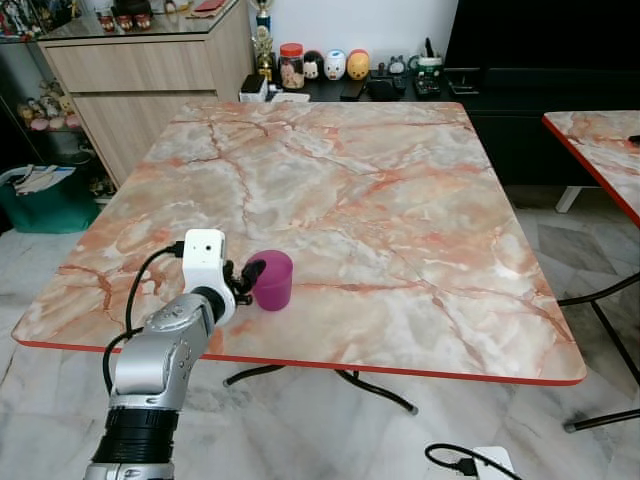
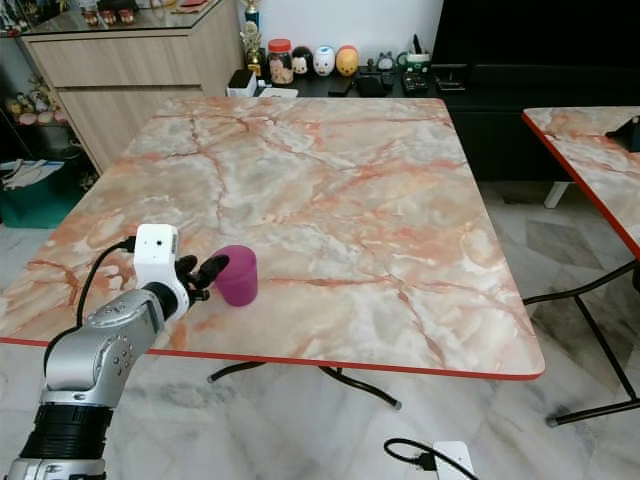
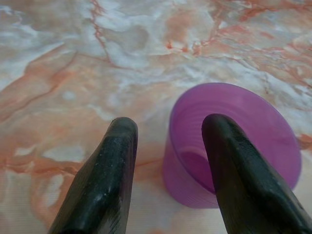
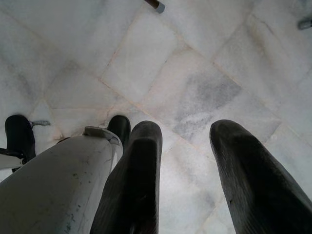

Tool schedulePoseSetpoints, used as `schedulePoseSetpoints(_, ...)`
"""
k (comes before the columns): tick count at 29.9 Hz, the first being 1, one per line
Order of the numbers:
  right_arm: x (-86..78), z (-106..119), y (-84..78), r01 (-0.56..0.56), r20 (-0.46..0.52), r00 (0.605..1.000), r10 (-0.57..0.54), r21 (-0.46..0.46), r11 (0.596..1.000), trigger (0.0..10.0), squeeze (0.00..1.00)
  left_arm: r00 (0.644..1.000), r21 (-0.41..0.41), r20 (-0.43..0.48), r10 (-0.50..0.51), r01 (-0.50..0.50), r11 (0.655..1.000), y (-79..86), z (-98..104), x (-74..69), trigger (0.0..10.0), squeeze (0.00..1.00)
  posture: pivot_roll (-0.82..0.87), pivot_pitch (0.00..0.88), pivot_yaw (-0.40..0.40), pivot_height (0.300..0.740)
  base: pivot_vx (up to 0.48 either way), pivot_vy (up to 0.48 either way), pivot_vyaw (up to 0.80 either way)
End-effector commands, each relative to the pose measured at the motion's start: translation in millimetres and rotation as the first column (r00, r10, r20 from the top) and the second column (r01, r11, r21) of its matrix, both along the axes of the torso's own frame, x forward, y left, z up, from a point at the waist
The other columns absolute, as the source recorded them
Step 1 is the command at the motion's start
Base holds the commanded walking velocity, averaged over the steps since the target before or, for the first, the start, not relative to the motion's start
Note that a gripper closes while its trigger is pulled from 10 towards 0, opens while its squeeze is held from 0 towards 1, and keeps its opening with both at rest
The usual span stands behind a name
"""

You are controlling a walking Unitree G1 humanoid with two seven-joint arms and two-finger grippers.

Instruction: Setting the table

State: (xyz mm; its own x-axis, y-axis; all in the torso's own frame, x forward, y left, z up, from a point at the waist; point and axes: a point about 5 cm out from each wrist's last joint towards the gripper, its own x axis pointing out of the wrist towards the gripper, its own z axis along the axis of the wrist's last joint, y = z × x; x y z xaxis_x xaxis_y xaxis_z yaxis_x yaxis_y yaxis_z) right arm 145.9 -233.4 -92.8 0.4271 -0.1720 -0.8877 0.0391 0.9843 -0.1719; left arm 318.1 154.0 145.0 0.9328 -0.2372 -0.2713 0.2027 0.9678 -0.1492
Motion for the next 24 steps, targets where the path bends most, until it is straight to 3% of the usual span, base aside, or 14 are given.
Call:
schedulePoseSetpoints(1,-1.5,-0.8,0.9,0.007,-0.003,1.000,-0.007,0.005,1.000,10.0,0.00,1.000,0.014,-0.012,-0.015,0.015,1.000,-1.6,1.7,0.7,10.0,0.00,-0.01,0.000,0.047,0.732,0.000,0.000,0.00)
schedulePoseSetpoints(12,-2.5,-1.1,0.8,0.010,-0.005,1.000,-0.010,0.006,1.000,10.0,0.00,0.999,0.027,-0.022,-0.035,0.036,0.999,-6.8,0.5,0.9,10.0,0.00,-0.02,0.000,0.052,0.732,0.000,0.000,0.00)
schedulePoseSetpoints(13,-2.6,-1.2,0.9,0.012,-0.005,1.000,-0.011,0.007,1.000,10.0,0.00,0.999,0.028,-0.021,-0.034,0.034,0.999,-6.6,0.9,1.3,2.8,0.00,-0.02,0.000,0.055,0.732,0.000,0.000,0.00)
schedulePoseSetpoints(14,-2.7,-1.2,0.7,0.012,-0.005,1.000,-0.012,0.006,1.000,10.0,0.00,0.999,0.029,-0.018,-0.030,0.030,0.999,-6.6,1.6,1.7,0.0,0.00,-0.02,0.000,0.053,0.732,0.000,0.000,0.00)
schedulePoseSetpoints(24,-2.4,-1.0,0.3,0.015,-0.007,1.000,-0.015,0.005,1.000,10.0,0.00,1.000,0.039,-0.011,-0.022,0.023,0.999,-4.2,3.1,1.7,0.0,0.00,-0.01,0.000,0.050,0.732,0.000,0.000,0.00)
